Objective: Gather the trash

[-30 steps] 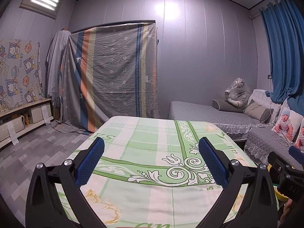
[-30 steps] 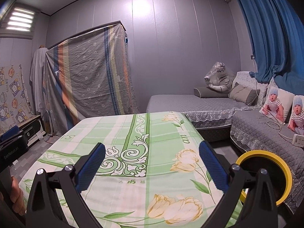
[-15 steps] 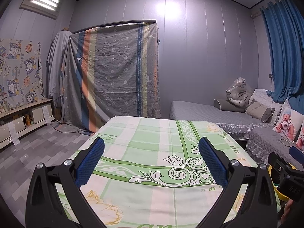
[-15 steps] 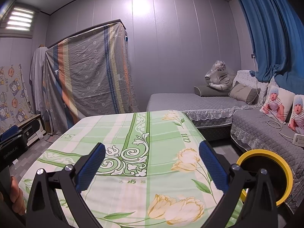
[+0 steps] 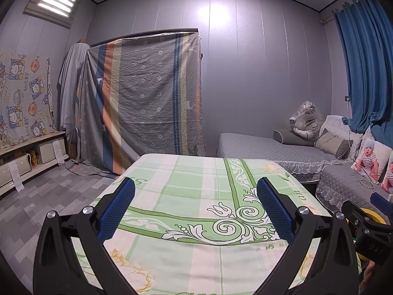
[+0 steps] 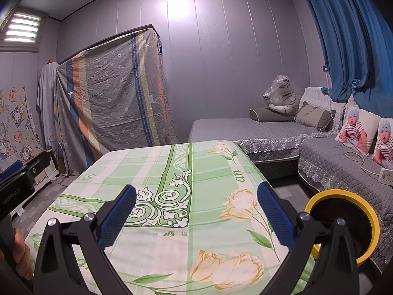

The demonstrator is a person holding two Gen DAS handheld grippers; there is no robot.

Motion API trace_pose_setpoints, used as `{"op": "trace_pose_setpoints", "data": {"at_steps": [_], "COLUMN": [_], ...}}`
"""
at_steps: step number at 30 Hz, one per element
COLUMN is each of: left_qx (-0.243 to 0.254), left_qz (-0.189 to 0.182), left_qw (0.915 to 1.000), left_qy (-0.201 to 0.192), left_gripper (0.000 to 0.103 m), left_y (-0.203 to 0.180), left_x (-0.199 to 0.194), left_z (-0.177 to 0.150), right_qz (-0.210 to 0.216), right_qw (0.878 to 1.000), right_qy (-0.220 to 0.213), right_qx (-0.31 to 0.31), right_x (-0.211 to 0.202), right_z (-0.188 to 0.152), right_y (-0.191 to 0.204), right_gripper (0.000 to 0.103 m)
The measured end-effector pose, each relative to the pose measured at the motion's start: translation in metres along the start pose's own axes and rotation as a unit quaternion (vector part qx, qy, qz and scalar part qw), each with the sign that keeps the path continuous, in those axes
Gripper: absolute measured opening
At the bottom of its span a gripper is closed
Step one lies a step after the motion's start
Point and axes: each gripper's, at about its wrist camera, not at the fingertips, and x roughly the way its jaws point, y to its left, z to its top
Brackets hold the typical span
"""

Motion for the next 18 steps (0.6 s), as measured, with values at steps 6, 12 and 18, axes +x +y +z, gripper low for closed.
{"op": "trace_pose_setpoints", "data": {"at_steps": [6,12,18], "left_qx": [0.001,0.003,0.003], "left_qz": [0.000,-0.001,-0.003], "left_qw": [1.0000,1.0000,1.0000], "left_qy": [0.002,0.003,0.006], "left_gripper": [0.095,0.095,0.095], "left_y": [-0.0013,-0.0033,-0.0055], "left_x": [0.0004,0.0017,0.0038], "left_z": [-0.0007,-0.0005,-0.0015], "right_qz": [0.000,0.000,-0.001], "right_qw": [1.000,1.000,1.000], "right_qy": [0.003,0.004,0.006], "right_qx": [0.002,0.003,0.006], "right_x": [0.0010,0.0014,0.0032], "right_z": [0.0001,-0.0002,-0.0031], "right_y": [-0.0013,-0.0022,-0.0044], "right_gripper": [0.095,0.095,0.095]}}
